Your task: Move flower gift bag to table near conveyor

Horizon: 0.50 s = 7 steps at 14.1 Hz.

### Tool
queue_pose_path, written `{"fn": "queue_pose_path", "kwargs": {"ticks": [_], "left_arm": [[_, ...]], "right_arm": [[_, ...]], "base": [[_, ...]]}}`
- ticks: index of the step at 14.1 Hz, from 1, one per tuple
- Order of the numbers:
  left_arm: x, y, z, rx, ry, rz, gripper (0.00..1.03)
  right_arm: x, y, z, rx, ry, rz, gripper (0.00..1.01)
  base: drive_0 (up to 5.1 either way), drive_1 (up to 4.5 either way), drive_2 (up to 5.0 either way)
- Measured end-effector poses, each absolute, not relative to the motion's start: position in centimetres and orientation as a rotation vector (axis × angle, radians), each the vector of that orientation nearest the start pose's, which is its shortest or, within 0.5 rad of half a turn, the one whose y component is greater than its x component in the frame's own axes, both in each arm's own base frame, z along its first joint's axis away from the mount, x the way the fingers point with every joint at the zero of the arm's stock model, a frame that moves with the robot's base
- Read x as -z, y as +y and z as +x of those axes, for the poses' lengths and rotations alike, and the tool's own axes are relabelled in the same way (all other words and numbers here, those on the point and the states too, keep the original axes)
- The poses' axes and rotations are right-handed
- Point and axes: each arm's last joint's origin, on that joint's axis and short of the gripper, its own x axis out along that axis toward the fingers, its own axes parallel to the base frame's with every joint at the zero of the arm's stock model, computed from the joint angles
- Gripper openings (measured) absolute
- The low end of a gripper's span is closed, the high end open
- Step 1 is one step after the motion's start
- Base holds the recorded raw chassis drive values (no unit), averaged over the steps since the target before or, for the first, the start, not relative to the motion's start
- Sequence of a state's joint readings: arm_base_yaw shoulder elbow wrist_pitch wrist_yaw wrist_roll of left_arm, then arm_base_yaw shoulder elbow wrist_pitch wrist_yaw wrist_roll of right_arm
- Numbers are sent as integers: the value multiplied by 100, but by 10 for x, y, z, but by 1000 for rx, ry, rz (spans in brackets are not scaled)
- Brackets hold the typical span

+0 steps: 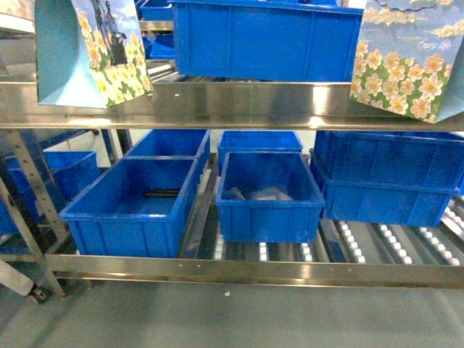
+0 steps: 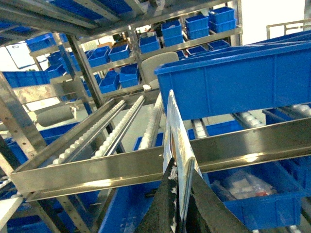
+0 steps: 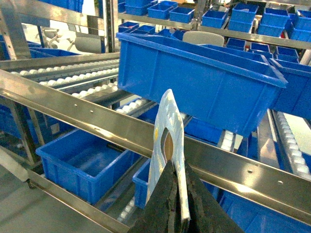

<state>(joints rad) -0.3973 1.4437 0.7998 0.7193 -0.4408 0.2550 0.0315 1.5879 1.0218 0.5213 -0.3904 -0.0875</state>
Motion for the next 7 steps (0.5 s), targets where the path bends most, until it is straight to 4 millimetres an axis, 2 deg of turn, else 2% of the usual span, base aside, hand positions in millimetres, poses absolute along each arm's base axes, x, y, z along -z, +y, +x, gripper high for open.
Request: {"fn": "queue_pose_path", "kwargs": {"ticks": [7], "left_arm": [[-273, -109, 293, -52, -62, 225, 2]], "right_arm": [[-282, 22, 357, -424, 25, -78, 2]], "base": [[-482, 254, 254]]}}
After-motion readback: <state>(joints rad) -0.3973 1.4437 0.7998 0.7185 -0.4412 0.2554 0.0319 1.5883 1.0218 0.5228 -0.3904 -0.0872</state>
